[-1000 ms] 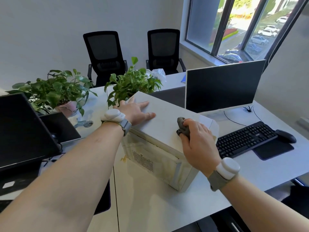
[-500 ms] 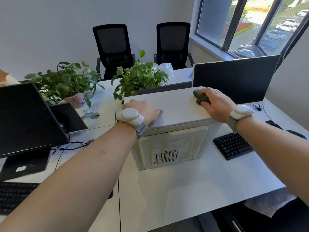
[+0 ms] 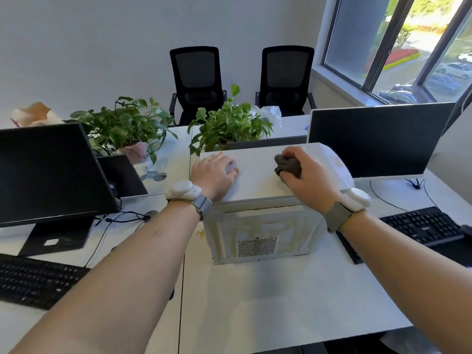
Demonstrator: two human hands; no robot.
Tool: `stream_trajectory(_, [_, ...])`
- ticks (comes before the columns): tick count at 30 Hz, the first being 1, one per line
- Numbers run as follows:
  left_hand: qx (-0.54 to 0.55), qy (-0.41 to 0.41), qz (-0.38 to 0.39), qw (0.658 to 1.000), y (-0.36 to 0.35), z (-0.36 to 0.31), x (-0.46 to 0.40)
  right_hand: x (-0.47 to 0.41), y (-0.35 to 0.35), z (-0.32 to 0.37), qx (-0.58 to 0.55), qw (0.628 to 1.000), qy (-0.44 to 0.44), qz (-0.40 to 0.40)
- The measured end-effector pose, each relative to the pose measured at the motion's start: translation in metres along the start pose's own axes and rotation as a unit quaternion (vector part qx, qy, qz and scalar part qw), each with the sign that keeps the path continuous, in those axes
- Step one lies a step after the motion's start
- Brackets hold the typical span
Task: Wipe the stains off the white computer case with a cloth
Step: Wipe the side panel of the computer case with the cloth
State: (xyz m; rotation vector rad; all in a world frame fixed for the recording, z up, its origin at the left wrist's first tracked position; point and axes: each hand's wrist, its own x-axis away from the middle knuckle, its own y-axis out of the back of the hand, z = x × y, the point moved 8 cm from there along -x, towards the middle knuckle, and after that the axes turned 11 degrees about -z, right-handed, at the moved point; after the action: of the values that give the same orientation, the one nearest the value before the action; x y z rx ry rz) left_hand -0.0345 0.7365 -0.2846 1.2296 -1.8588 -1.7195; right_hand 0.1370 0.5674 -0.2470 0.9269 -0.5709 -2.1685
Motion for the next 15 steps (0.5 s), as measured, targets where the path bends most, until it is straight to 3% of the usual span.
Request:
stream_trajectory(6, [0.085,0.016,-0.012,0.996,0.006,0.013,0.002,0.04,-0.021,0.052,-0.112,0.992,0.022,-0.046])
stream_trajectory(11, [0.053,-0.009,0.049,0.997,-0.006,0.018,-0.005,0.095,-0.046,0.061,-0.149,0.983,0.047,-0.097])
stream_trajectory(13, [0.027,-0.041,0.089,0.995,-0.007,0.022,-0.01,0.11,-0.058,0.061,-0.144,0.984,0.034,-0.104])
stream_trajectory(15, [0.012,-0.086,0.08,0.993,-0.006,0.02,-0.012,0.115,-0.066,0.069,-0.139,0.983,0.033,-0.115])
